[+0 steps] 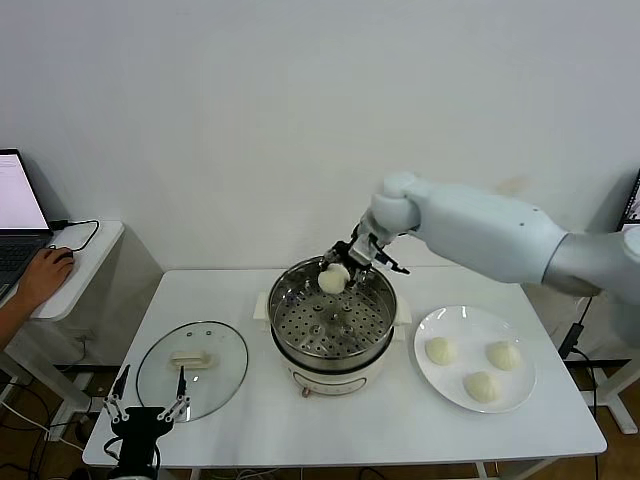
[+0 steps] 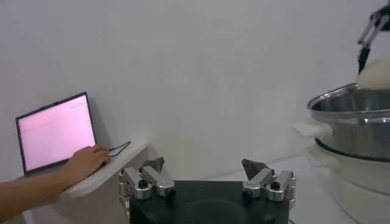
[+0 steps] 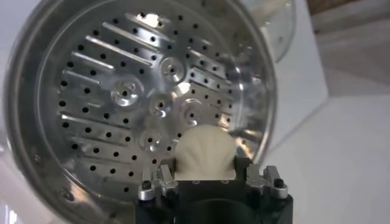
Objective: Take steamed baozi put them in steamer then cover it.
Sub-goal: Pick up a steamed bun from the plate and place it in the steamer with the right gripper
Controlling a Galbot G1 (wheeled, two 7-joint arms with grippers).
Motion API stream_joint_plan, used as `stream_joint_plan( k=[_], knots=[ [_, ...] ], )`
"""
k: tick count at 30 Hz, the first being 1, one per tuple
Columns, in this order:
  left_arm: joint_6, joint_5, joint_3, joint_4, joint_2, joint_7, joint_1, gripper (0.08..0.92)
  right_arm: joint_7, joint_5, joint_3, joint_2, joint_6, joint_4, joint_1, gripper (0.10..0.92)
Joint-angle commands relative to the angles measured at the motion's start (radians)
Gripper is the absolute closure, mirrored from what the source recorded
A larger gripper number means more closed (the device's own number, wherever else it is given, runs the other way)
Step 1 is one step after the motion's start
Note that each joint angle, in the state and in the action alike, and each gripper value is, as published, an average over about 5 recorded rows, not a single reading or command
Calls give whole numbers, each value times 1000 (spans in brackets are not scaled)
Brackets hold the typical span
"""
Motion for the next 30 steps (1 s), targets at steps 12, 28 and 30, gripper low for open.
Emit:
stream_joint_plan(
  k=[12, 28, 30],
  knots=[
    [-8, 0, 0, 0, 0, -4, 4, 177, 57, -175, -7, 91, 142, -148, -45, 417],
    [-14, -3, 1, -17, -1, -4, 7, 177, -93, 201, -32, -109, -264, 166, 172, 203],
    [-15, -6, -1, -20, 3, -3, 7, 177, -126, 269, -35, -176, -384, 236, 217, 203]
  ],
)
